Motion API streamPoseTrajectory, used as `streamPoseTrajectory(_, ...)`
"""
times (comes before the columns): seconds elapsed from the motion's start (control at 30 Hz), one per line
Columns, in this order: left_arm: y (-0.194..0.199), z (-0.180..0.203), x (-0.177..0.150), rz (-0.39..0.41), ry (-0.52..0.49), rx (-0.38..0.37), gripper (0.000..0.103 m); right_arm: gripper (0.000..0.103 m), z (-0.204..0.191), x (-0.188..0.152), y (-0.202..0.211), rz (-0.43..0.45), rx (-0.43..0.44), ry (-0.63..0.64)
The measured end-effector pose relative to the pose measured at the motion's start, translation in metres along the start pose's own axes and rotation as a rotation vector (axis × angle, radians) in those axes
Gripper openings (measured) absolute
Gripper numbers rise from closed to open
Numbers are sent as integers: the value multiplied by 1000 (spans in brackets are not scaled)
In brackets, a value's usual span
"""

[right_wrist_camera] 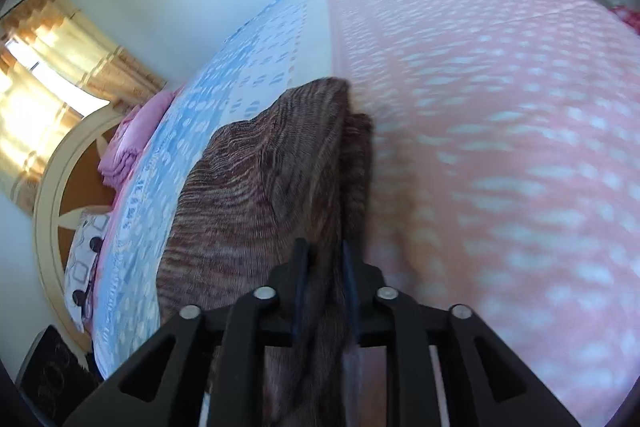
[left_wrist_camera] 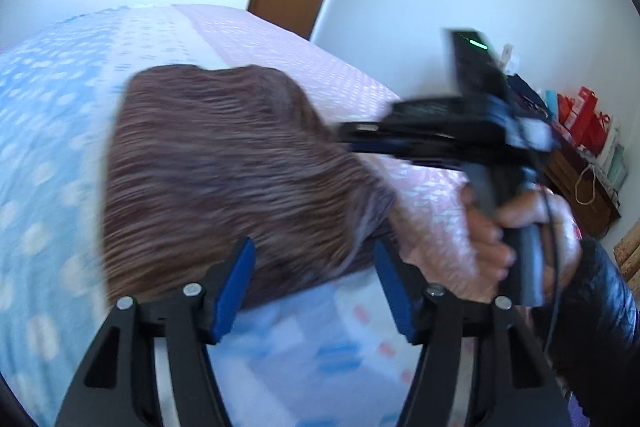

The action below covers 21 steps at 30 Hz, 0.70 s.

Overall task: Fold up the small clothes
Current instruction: 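Lower the folded bundle onto the bed and open both grippers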

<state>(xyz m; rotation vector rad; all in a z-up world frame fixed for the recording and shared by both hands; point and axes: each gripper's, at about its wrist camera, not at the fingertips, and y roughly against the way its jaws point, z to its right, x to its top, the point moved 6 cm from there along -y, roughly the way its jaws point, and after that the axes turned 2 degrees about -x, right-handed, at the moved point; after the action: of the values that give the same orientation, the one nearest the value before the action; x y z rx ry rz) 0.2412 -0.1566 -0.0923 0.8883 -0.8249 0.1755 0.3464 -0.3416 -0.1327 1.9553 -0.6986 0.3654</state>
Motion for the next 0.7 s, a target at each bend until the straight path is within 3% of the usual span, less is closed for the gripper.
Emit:
streamPoseTrajectory(0.13,22,-41,-16,18,75,48,64,23,-8,-29,41,47,-22,14)
streamPoseTrajectory(0.27,28,-59,-18,32,108,131,64,44,-29,-53,59,71,-10,46)
streamPoseTrajectory(0.43,26,-74,-7,48,145,204,64,45,-62,-65,46,61,-54,164)
streamPoseTrajectory(0.53,25,-79,-16,16,144,240,64,45,-64,-70,27,35,-143,217)
streamPoseTrajectory(0.57,21,-81,-17,2,140,256,64,40,-61,-73,24,37,-185,232)
streamPoseTrajectory(0.6,19,-83,-20,-11,136,272,64,12,-59,-76,22,32,-224,244)
streamPoseTrajectory(0.7,14,-88,-29,-29,152,279,64,8,-44,-87,22,5,-215,186)
